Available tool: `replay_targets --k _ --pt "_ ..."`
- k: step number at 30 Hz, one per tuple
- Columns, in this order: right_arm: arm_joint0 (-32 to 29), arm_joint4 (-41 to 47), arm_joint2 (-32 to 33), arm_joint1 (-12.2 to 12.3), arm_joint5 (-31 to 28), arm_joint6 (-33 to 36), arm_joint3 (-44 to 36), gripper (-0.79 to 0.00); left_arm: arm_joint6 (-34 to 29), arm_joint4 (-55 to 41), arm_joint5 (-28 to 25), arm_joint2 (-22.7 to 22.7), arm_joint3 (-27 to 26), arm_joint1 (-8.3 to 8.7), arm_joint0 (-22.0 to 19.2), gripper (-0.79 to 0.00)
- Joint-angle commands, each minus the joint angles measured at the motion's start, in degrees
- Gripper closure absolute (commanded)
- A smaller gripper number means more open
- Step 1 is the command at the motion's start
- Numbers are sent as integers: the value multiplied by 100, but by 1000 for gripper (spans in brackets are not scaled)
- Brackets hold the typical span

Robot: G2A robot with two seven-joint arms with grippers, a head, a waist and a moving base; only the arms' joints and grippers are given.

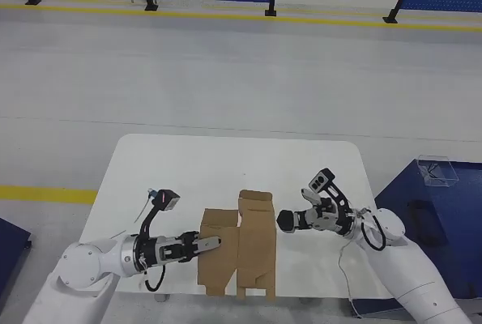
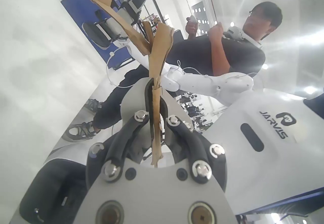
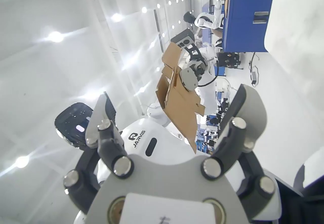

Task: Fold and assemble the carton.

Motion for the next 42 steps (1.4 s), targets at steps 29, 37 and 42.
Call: replay_targets --k 29,37,42 --pt "-23 -688 -2 -187 -419 -376 -315 0 328 871 -96 256 -119 65 102 -785" --pt "-23 -688 -2 -187 -419 -376 -315 0 328 871 -96 256 -119 65 102 -785" --pt "-23 -688 -2 -187 -419 -376 -315 0 328 871 -96 256 -119 65 102 -785"
